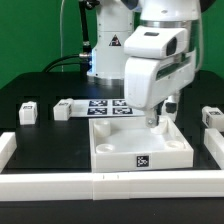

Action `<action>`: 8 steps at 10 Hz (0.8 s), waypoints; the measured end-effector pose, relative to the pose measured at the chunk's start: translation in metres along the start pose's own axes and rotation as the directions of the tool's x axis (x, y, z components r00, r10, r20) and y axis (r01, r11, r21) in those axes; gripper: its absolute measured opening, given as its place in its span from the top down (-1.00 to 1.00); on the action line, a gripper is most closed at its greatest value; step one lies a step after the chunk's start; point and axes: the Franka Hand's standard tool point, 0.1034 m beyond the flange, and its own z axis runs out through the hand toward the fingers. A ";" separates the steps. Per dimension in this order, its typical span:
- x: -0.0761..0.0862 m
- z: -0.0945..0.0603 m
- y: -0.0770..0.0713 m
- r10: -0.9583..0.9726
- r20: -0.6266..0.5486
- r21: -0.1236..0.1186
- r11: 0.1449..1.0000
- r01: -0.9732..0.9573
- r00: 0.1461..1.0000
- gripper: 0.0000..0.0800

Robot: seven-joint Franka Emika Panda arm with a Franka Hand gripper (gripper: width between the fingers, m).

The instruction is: Assemble one leg

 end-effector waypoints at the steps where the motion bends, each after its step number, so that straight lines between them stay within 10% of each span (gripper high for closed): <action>1: -0.008 0.001 -0.002 -0.064 -0.002 0.000 0.998 0.065 0.998 -0.62; 6: -0.008 0.001 -0.001 -0.067 -0.006 -0.005 0.998 0.067 0.998 -0.62; 8: -0.032 0.006 -0.012 -0.253 -0.022 -0.032 0.967 0.253 0.967 -0.62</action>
Offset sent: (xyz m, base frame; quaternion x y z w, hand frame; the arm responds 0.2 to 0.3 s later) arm 0.0000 0.0000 0.0000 0.0000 0.0000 0.0000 1.0000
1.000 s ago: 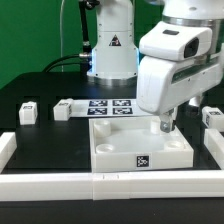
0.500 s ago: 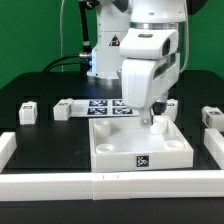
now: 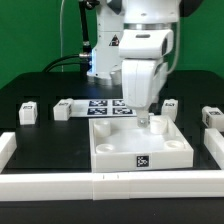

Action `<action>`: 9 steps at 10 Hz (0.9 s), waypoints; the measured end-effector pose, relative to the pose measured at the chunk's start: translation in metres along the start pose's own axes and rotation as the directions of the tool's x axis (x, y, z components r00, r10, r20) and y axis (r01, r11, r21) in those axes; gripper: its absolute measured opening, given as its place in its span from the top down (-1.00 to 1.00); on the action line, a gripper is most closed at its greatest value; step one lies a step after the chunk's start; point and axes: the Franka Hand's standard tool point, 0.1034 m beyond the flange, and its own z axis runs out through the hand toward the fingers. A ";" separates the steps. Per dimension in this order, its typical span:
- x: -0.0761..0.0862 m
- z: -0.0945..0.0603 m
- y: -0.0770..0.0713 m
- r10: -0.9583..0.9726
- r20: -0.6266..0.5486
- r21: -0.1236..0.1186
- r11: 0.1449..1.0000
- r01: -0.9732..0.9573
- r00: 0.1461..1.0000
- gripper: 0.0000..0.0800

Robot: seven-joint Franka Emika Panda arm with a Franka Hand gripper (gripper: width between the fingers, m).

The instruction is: Assemble one leg

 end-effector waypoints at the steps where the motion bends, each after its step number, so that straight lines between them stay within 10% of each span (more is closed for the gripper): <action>1: -0.009 0.002 -0.014 -0.054 0.004 0.018 0.998 0.054 0.999 -0.62; 9: -0.014 0.037 -0.043 -0.248 0.000 0.049 0.967 0.248 0.969 -0.62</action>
Offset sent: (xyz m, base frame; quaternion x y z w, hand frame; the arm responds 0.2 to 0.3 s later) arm -0.0224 -0.0058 -0.0213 -0.0322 -0.0467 -0.1972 0.9787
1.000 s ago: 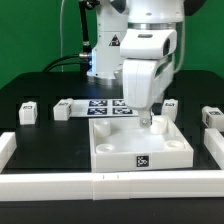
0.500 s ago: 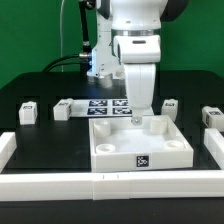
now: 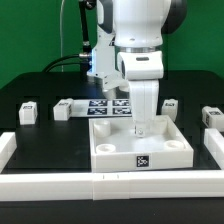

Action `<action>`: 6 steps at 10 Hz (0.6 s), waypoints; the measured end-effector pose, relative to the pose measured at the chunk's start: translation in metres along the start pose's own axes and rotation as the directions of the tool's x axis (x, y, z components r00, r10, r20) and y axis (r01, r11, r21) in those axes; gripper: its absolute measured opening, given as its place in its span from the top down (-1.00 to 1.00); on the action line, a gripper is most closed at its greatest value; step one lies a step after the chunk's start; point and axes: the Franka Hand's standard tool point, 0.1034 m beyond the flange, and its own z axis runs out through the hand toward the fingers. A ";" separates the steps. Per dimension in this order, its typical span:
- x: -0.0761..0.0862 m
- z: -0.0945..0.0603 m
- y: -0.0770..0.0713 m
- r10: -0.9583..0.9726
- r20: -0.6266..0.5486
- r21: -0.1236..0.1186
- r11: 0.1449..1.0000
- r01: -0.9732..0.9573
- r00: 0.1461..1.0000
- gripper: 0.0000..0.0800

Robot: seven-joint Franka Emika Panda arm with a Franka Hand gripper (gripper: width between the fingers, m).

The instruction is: Assemble one leg

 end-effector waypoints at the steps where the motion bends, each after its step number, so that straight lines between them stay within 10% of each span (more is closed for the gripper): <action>1: 0.000 0.000 0.000 0.000 0.000 0.001 1.000 0.000 1.000 -0.55; 4: 0.000 0.000 -0.001 0.000 0.000 0.001 1.000 0.000 1.000 -0.11; 6: 0.000 0.001 -0.001 0.000 0.000 0.002 1.000 0.000 1.000 0.69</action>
Offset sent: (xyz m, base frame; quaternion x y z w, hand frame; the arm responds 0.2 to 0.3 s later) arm 0.0000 0.0000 0.0000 0.0000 0.0000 0.0000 1.0000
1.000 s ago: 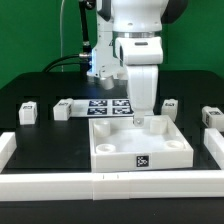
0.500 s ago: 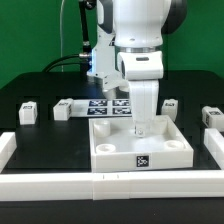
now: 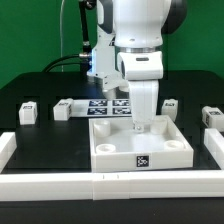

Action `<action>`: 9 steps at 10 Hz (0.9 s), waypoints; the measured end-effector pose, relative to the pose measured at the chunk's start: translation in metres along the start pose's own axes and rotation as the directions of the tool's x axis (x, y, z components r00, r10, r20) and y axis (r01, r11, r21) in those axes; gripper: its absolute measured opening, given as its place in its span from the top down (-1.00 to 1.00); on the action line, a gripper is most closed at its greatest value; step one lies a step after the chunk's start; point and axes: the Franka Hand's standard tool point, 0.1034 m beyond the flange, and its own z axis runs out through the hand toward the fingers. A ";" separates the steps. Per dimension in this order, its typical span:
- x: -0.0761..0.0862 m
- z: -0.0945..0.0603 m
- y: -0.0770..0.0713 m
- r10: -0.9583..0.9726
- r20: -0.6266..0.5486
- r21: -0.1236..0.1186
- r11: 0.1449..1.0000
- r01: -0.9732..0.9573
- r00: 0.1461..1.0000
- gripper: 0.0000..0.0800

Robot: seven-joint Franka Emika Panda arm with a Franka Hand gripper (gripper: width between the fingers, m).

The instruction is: Assemble one leg

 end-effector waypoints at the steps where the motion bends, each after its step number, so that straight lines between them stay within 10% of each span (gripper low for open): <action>1: 0.000 0.000 0.000 0.000 0.000 0.000 1.000 0.000 1.000 0.86; 7: 0.002 0.000 0.002 0.009 0.000 0.002 1.000 -0.009 1.000 0.86; 9: 0.021 0.000 0.027 0.016 -0.008 -0.019 1.000 -0.016 1.000 0.85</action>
Offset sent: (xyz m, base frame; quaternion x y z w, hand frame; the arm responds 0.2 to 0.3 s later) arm 0.0000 0.0000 0.0000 0.0000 0.0000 0.0000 1.0000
